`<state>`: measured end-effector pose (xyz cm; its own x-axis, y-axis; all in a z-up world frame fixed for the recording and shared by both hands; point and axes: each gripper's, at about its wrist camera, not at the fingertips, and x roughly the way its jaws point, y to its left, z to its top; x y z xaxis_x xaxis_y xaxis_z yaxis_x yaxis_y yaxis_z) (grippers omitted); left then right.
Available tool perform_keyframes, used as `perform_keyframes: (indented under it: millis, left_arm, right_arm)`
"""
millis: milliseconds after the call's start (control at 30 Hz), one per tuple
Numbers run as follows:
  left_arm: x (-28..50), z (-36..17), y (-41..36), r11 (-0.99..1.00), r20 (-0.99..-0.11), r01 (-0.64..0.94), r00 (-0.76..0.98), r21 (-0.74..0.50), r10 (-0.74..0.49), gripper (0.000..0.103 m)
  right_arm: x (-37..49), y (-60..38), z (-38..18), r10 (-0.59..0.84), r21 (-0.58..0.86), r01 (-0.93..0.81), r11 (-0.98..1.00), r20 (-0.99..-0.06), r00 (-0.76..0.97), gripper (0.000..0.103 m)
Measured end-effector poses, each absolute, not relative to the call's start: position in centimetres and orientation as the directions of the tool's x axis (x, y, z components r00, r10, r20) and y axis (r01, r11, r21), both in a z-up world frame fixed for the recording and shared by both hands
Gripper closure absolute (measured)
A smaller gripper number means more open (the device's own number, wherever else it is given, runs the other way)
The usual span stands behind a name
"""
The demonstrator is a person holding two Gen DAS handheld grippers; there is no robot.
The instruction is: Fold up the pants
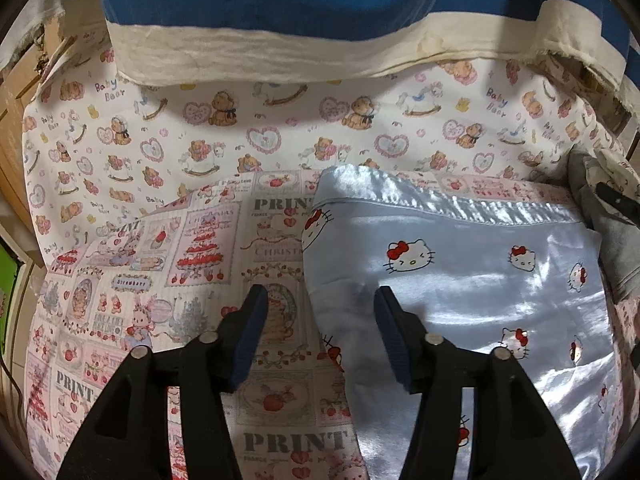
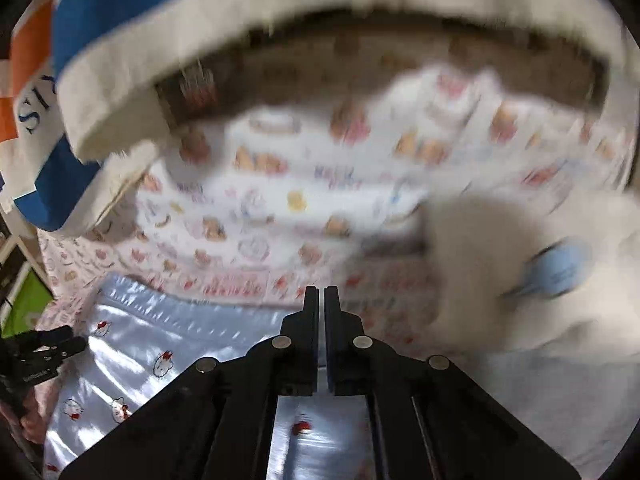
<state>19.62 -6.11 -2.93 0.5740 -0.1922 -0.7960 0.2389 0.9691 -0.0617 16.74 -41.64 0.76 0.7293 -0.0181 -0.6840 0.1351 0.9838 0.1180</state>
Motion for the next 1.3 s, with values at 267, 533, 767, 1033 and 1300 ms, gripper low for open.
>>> perform_keyframes:
  millis: [267,533,767,1033,1300]
  left_arm:
    - [19.7,-2.7,-5.7,0.974,-0.788,0.219,0.588,-0.064,-0.184,0.048]
    - [19.9,-2.2,-5.0,0.977,-0.763,0.202,0.621,-0.068,-0.182,0.045]
    - [19.7,-1.9,-4.9,0.976,-0.758,0.2,0.623,-0.083,-0.192,0.044]
    - [19.7,-1.8,-5.0,0.975,-0.758,0.203,0.622,-0.086,-0.196,0.044]
    - [19.9,-2.3,-5.3,0.975,-0.768,0.212,0.612,-0.073,-0.19,0.042]
  right_arm:
    - [17.3,-41.0,-0.4,0.075,0.154,0.069,0.986,-0.766,0.639,0.05]
    - [19.8,-40.0,-3.5,0.13,0.231,0.105,0.967,-0.807,0.576,0.05]
    - [19.1,-39.6,-2.6,0.072,0.176,0.105,0.979,-0.775,0.628,0.1]
    - [17.1,-40.5,1.3,-0.125,-0.025,0.16,0.987,-0.743,0.658,0.1]
    - [17.0,-42.2,-1.1,-0.164,-0.067,0.174,0.983,-0.755,0.635,0.1]
